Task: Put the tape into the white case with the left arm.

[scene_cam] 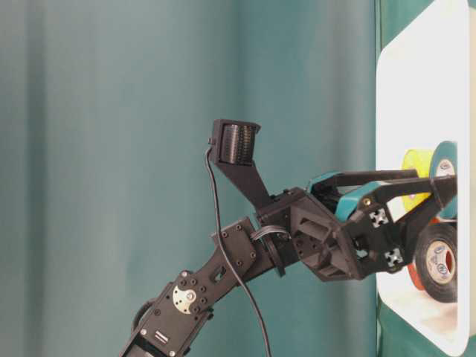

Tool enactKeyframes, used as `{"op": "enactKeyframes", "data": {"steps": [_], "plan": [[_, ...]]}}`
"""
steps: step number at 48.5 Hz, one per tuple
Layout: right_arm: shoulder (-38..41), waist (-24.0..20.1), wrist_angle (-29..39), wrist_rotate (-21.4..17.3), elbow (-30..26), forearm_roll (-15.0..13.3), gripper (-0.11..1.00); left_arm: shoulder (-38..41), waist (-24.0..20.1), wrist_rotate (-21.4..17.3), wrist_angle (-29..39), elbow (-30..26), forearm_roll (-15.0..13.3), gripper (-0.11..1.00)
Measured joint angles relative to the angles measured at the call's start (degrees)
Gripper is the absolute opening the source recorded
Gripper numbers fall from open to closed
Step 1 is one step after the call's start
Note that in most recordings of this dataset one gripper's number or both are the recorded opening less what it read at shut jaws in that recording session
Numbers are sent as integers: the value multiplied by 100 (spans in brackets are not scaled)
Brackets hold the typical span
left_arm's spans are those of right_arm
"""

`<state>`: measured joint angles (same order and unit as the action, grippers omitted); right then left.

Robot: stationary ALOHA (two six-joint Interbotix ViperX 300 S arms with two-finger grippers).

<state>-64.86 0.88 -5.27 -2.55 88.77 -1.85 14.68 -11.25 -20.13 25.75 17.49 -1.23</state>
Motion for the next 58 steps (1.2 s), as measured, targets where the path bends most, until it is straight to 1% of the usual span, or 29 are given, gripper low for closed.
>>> {"op": "enactKeyframes", "data": {"steps": [7, 12, 22, 34, 44, 58], "plan": [[0, 0, 0, 0, -9, 0, -9, -62, 0, 26, 9, 35, 0, 98], [0, -9, 0, 0, -9, 0, -9, -272, 0, 35, 18, 185, 0, 98], [0, 0, 0, 0, 0, 0, -9, -888, 26, 62, 18, 712, 0, 98], [0, 0, 0, 0, 0, 0, -9, -1644, 229, 70, 26, 1424, 0, 98], [0, 0, 0, 9, -9, 0, -9, -2109, 475, 79, 26, 1828, -9, 98], [9, 0, 0, 0, 0, 0, -9, -2681, 510, 79, 0, 2364, -9, 97]]}}
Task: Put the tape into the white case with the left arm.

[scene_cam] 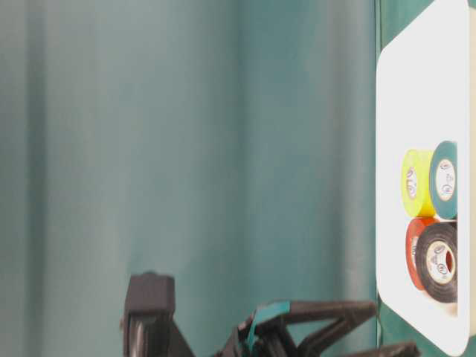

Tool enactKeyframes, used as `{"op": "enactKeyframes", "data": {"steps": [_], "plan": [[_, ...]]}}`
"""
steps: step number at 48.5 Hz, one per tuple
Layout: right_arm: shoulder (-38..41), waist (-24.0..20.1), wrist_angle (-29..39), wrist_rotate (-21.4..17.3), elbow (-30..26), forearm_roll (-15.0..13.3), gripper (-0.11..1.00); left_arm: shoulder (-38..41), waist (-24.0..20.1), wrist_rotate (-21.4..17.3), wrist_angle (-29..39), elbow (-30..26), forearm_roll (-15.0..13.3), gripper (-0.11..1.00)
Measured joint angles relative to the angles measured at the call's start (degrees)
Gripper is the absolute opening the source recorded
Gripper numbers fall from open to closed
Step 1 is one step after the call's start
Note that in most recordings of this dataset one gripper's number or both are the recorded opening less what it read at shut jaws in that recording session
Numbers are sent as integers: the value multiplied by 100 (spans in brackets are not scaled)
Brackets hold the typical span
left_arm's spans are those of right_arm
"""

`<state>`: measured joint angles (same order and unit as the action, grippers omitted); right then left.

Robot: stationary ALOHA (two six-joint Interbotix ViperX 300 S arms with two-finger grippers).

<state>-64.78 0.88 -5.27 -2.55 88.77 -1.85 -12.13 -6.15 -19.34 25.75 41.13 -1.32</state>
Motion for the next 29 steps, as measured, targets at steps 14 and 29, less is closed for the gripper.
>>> {"op": "enactKeyframes", "data": {"steps": [14, 29], "plan": [[-9, 0, 0, 0, 0, 0, -9, -782, 53, 0, -123, 686, -9, 97], [-9, 0, 0, 0, 0, 0, -9, -1731, 123, 0, -404, 1485, -9, 97]]}}
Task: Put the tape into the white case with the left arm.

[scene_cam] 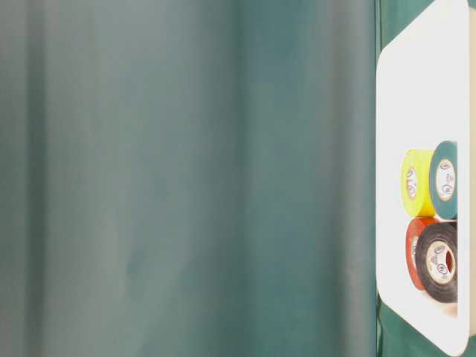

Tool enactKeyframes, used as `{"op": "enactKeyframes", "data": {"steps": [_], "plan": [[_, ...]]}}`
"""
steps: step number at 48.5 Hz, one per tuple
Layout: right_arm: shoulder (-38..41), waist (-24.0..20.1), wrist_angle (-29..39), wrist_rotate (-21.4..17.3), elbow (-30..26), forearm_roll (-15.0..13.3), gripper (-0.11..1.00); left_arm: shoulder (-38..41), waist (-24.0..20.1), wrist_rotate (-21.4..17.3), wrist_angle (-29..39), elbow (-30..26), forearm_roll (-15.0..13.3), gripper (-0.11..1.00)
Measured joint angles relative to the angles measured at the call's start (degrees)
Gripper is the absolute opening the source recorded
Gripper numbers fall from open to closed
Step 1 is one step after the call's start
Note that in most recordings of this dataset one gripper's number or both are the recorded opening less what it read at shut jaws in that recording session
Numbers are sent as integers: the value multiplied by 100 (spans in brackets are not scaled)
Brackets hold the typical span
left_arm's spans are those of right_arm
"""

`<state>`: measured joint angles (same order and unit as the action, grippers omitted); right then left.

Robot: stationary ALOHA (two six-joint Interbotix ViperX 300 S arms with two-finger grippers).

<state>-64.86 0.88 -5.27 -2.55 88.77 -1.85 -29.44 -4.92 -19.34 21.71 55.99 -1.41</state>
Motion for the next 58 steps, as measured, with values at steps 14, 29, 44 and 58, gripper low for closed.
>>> {"op": "enactKeyframes", "data": {"steps": [14, 29, 44, 58], "plan": [[0, 0, 0, 9, 0, 0, -9, -870, 35, 343, -158, 598, 0, 97], [0, 0, 0, 0, 0, 0, -9, -1608, 114, 475, -272, 1011, -9, 97], [0, 0, 0, -9, 0, 0, -9, -1740, 149, 483, -369, 1134, -9, 97], [0, 0, 0, 0, 0, 0, -9, -1723, 193, 483, -369, 1143, -9, 97]]}}
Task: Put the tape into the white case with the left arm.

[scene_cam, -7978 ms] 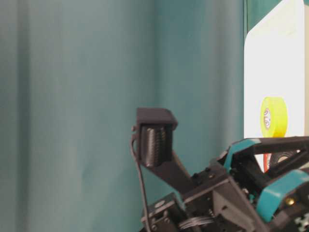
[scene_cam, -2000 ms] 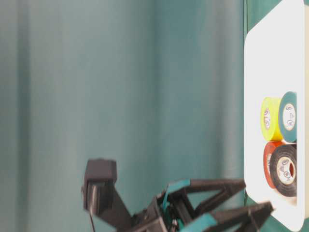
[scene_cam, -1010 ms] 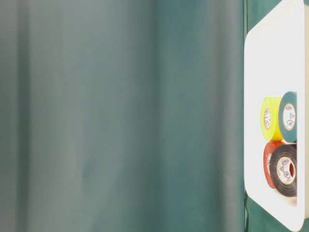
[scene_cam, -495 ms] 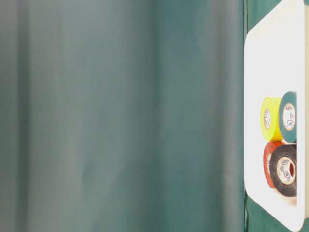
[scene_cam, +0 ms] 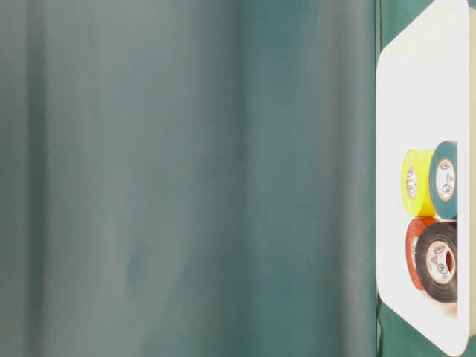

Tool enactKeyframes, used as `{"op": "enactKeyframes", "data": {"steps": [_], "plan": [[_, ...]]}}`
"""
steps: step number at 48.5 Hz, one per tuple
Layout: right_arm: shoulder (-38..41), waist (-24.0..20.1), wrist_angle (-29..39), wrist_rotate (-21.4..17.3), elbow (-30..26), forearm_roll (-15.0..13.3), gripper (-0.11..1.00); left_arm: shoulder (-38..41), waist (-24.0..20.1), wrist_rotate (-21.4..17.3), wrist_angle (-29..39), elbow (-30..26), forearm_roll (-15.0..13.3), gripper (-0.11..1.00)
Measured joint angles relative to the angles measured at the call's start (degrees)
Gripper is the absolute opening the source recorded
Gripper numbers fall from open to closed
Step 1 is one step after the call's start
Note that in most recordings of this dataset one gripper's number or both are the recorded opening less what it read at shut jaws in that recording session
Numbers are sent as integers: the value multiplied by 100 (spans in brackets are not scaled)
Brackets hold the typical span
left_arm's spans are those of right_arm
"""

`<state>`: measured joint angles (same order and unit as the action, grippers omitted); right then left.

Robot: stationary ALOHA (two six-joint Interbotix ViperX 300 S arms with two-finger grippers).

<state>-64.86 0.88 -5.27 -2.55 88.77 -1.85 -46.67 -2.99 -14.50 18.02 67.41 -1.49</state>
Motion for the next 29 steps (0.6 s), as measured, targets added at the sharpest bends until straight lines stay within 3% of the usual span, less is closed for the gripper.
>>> {"op": "enactKeyframes", "data": {"steps": [17, 29], "plan": [[0, 0, 0, 0, 0, 0, -9, 53, 70, 0, -114, -9, 0, 97], [0, 0, 0, 0, 0, 0, -9, 615, 343, 0, -431, -123, 0, 97]]}}
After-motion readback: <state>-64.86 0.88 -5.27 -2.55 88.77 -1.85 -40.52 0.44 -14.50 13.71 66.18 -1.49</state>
